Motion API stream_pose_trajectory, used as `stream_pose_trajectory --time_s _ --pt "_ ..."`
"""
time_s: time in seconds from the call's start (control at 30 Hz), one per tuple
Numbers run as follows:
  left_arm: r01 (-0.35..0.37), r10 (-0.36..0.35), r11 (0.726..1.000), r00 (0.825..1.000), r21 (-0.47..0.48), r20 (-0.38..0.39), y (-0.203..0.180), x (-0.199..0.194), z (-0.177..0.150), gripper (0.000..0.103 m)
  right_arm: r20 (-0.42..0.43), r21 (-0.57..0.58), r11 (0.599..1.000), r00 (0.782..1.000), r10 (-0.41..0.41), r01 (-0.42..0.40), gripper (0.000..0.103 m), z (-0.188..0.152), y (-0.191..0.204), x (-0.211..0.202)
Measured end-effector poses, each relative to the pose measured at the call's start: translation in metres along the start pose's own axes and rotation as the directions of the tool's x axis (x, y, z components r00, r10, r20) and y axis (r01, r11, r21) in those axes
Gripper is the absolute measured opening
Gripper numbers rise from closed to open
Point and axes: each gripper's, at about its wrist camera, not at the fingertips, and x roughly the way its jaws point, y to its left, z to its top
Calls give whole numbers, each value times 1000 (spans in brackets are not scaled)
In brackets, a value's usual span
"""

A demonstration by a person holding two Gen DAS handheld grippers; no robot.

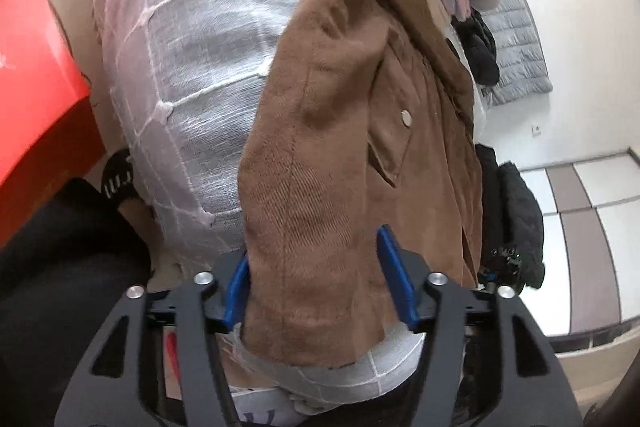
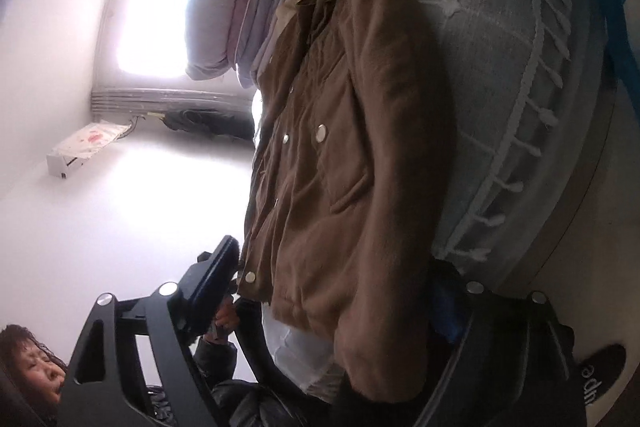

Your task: Fold large clothes

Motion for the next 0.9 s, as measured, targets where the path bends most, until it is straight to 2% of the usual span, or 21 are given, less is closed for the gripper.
stream_pose_trajectory --time_s 0.07,0.17,0.23,0.27,0.3,0.33,0.37,0.47,0.53,0.6,0.63,0.73,0.9 --pt "-9 9 999 1000 -36 -9 5 9 -1 71 -31 21 1000 999 -13 14 83 0 -5 10" --pt "-31 29 998 999 -48 -46 7 22 -3 72 -51 4 1000 999 -17 18 83 -1 -11 9" --pt "-41 39 998 998 -44 -57 8 26 -4 72 -41 -21 1000 999 -7 6 75 -3 -9 7" --pt "-42 39 998 997 -50 -62 9 28 -5 72 -40 -31 999 999 -28 27 48 -6 -10 8" --pt "-44 41 998 997 -47 -63 9 29 -5 72 -40 -34 998 998 -55 54 17 -7 -11 9" --pt "-49 47 998 997 -33 -57 7 29 -6 71 -28 -43 994 994 -103 102 13 -9 -12 9" --pt "-49 49 999 998 -8 -46 3 28 -6 53 -20 -53 992 993 -112 111 13 -11 -10 8" --pt "-68 68 998 997 17 -30 -6 26 -7 19 23 -66 987 989 -148 149 10 -18 0 10" --pt "-114 113 991 993 65 15 -22 19 -7 11 45 -55 991 992 -120 122 9 -22 13 8" --pt "-88 83 993 994 80 65 -37 5 -7 10 78 -62 996 995 -62 67 9 -22 26 3" --pt "-52 43 995 994 84 96 -46 -7 -6 9 106 -77 997 994 -8 16 9 -21 37 -2" --pt "7 -25 992 989 127 146 -71 -35 -2 9 159 -109 991 983 91 -74 9 -17 61 -12" --pt "61 -94 981 980 186 177 -101 -67 -8 8 177 -163 977 970 168 -140 9 -25 88 -24"
